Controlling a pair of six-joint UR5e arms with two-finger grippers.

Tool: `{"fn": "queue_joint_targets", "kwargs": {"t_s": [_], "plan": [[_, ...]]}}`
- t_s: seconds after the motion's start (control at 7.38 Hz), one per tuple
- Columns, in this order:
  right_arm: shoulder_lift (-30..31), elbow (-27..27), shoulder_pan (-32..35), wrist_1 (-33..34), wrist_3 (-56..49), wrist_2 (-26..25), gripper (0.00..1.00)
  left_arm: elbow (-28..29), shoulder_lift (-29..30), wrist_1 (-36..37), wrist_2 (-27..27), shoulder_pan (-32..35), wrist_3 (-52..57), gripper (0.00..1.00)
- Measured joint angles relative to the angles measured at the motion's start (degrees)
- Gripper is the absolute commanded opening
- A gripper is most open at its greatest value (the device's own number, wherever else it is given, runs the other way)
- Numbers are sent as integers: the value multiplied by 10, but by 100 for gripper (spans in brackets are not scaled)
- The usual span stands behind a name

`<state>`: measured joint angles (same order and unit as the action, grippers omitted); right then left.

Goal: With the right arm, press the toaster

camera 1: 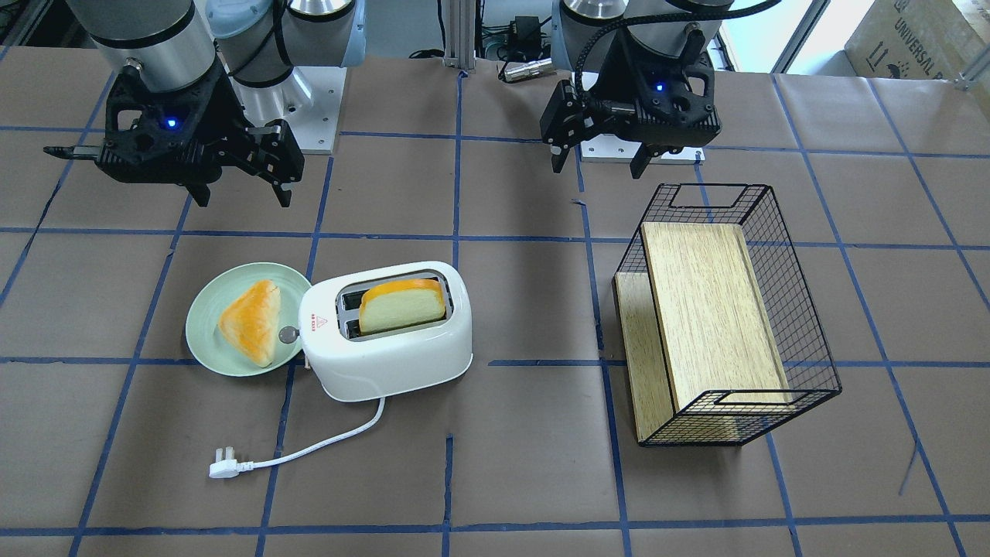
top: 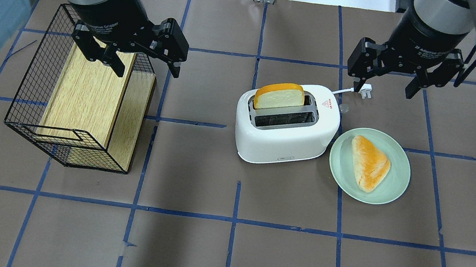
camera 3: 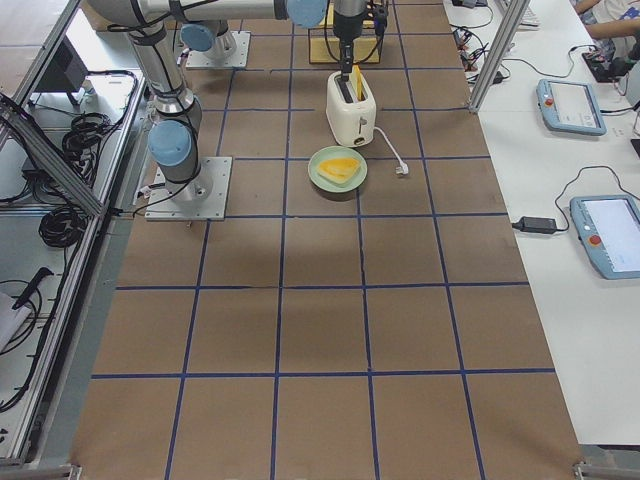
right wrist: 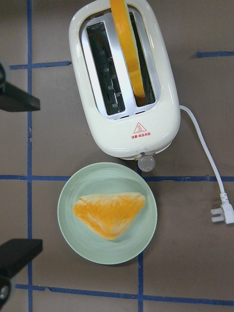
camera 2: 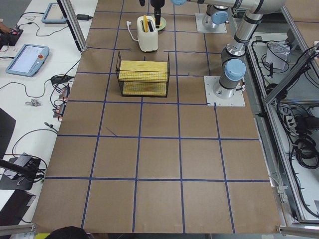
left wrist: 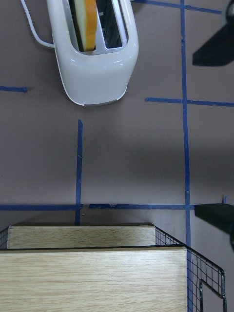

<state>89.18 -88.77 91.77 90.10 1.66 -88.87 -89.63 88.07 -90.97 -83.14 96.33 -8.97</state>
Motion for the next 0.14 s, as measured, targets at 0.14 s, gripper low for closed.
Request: {"fn": "queue_joint_targets", "kwargs": {"t_s": [0.14], "plan": [[1, -3, 0, 0, -2, 0, 96, 0, 0, 0, 0, 0, 0, 100]]}}
